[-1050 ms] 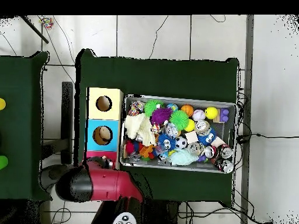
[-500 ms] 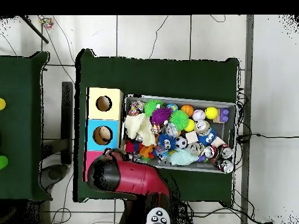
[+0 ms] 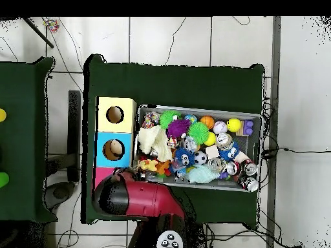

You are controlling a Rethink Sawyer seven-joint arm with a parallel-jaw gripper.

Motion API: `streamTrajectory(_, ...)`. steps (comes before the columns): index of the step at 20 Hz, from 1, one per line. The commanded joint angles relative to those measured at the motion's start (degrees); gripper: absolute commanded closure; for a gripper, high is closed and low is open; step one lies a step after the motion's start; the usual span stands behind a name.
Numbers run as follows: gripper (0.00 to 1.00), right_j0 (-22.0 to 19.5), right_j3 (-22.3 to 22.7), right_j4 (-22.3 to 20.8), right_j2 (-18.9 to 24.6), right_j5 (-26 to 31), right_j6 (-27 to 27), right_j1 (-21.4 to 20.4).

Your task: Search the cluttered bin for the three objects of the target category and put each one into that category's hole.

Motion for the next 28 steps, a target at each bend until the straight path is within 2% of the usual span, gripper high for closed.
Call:
streamTrajectory(1,0.00,1.01,-1.72,-2.50,0.65,0.51,7.19,1.82)
streamTrajectory(3,0.00,0.06,-1.66,-1.96,1.99,0.80,6.81,1.47)
streamTrajectory(5,0.00,0.08,-1.16,-1.36,2.20,4.42,6.34,-1.69)
streamTrajectory(7,0.00,-0.33,-1.81,-0.52,2.39,11.28,5.33,-6.12)
streamTrajectory(10,0.00,-5.26,0.47,1.92,7.29,16.23,1.71,-10.50)
streamTrajectory(12,0.00,-8.24,1.33,1.68,9.49,14.56,-0.74,-9.70)
streamTrajectory(15,0.00,-12.97,2.10,-0.04,12.66,8.95,-3.15,-6.65)
streamTrajectory(18,0.00,-16.30,1.52,-1.27,14.47,8.50,-3.80,-5.60)
streamTrajectory(23,0.00,-16.51,-1.71,-5.27,12.24,9.24,-1.46,-3.92)
streamTrajectory(25,0.00,-17.31,-2.35,-5.42,12.57,9.10,-0.98,-2.83)
streamTrajectory(28,0.00,-16.27,-5.86,-7.74,10.16,13.29,-0.63,-1.70)
